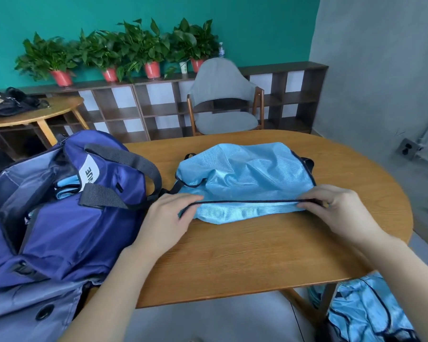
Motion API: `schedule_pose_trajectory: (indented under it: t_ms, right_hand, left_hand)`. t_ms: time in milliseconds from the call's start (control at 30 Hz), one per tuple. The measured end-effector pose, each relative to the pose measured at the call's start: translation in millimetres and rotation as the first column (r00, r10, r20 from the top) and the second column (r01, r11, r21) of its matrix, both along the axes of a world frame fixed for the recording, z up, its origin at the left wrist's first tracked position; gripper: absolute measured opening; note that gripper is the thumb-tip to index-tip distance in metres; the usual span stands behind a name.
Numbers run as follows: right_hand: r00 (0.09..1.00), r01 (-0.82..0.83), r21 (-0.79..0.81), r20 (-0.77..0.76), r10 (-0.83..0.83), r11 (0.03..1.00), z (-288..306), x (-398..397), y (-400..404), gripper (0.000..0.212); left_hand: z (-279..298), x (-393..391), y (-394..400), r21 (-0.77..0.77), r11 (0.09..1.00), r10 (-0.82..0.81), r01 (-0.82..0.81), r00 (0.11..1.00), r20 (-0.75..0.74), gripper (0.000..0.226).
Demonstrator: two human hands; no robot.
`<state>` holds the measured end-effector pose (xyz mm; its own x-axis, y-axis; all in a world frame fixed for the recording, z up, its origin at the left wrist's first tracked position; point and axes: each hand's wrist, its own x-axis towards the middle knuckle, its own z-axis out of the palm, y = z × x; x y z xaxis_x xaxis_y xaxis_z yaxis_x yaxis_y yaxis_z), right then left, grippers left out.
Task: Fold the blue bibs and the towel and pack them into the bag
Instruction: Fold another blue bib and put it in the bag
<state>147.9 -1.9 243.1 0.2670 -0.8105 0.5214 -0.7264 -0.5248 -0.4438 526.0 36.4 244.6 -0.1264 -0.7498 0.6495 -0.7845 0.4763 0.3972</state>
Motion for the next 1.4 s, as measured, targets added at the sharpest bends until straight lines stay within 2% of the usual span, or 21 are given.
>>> schedule_pose_trajectory:
  t_ms: [133,233,333,433,500,600,700,833,900,1133,1300,1400]
  right_hand:
    - [0.999,0.030,-0.025,-0.040,-0.031,0.999,6.8,-26.2,14.0,0.013]
    - [0.995,0.004,0.026,-0.104,-0.001,1.000,3.8,-39.6,24.8,0.012]
    - [0.976,0.015,0.013,-0.217,-0.012,1.000,-10.7,-51.0,28.9,0.022]
    - [0.955,0.019,-0.114,-0.293,-0.052,0.993,-19.0,-60.2,32.7,0.030]
    - [0.946,0.048,-0.138,-0.312,-0.089,0.989,-20.1,-67.0,39.1,0.032]
    - [0.963,0.050,-0.062,-0.262,-0.064,0.997,-21.2,-72.4,54.1,0.019]
    - [0.978,0.042,0.016,-0.206,-0.038,0.999,-18.6,-70.4,61.5,0.023]
    - [0.987,0.041,0.031,-0.160,-0.036,0.999,-17.8,-61.3,58.3,0.020]
    - [0.989,0.022,0.027,-0.147,-0.018,0.999,-16.9,-50.5,53.8,0.021]
    - [0.998,-0.060,-0.017,-0.021,0.060,0.998,-6.1,13.6,19.8,0.017]
    - [0.985,-0.154,-0.012,-0.087,0.152,0.988,-15.4,58.4,-17.6,0.014]
    - [0.985,-0.114,0.053,-0.126,0.120,0.992,-21.3,69.9,-34.5,0.020]
  left_hand:
    - [1.6,12.6,16.0,0.017,0.997,-0.075,0.075,0.997,-0.017,0.014]
    - [-2.7,19.0,34.6,0.191,0.973,-0.115,0.130,0.990,-0.086,0.020]
    - [-13.6,23.2,48.9,0.307,0.937,-0.162,0.164,0.986,-0.032,0.028]
    - [-18.0,27.7,54.8,0.279,0.956,-0.108,0.093,0.994,0.036,0.031]
    - [-16.6,28.9,58.2,0.251,0.968,-0.050,0.025,0.995,0.092,0.030]
    - [-17.4,27.6,64.7,0.244,0.970,-0.036,-0.001,0.988,0.148,0.032]
    - [-19.6,22.0,68.7,0.212,0.977,-0.016,-0.014,0.990,0.140,0.026]
    - [-17.4,3.9,64.0,0.174,0.985,-0.004,-0.019,0.992,0.130,0.029]
    - [-16.1,-6.5,56.0,0.179,0.984,-0.006,-0.013,0.994,0.105,0.021]
    - [-0.5,-54.2,6.3,0.230,0.972,-0.058,0.050,0.998,0.031,0.023]
    - [5.4,-81.9,-38.0,0.342,0.938,-0.085,0.062,0.995,0.051,0.031]
    - [7.1,-88.8,-53.7,0.405,0.910,-0.112,0.090,0.993,0.032,0.037]
